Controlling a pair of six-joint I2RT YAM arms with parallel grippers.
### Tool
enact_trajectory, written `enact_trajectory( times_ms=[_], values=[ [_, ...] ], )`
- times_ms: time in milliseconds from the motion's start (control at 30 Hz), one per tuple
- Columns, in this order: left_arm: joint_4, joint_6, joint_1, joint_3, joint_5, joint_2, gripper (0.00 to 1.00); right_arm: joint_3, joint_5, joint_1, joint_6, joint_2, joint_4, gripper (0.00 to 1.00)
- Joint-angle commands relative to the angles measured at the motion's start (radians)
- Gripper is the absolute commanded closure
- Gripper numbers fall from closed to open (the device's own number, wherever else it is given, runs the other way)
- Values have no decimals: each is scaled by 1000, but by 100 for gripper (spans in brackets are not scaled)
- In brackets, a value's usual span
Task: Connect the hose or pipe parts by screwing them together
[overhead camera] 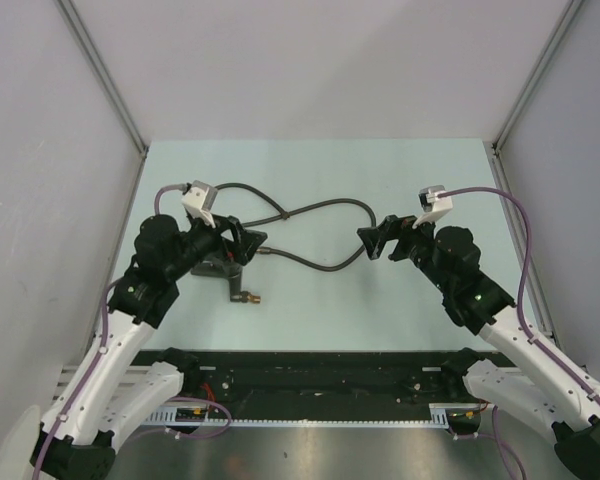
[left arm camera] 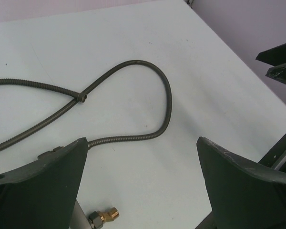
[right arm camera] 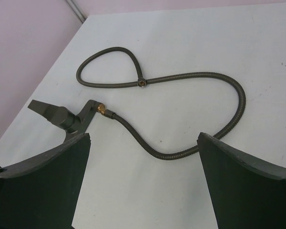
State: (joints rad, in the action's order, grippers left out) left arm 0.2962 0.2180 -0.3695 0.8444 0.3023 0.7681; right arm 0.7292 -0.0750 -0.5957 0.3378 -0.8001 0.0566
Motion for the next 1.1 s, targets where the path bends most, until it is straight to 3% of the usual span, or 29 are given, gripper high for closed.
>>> enact_trajectory(
  times_ms=[0,1067],
  values=[
    [-62,12,-5,2,34,-12,0,4,-11,2,-19,18,6,0],
    [-62,15,-2,-13,-35,-44,0,4,-8,2,-16,36,35,0]
  ],
)
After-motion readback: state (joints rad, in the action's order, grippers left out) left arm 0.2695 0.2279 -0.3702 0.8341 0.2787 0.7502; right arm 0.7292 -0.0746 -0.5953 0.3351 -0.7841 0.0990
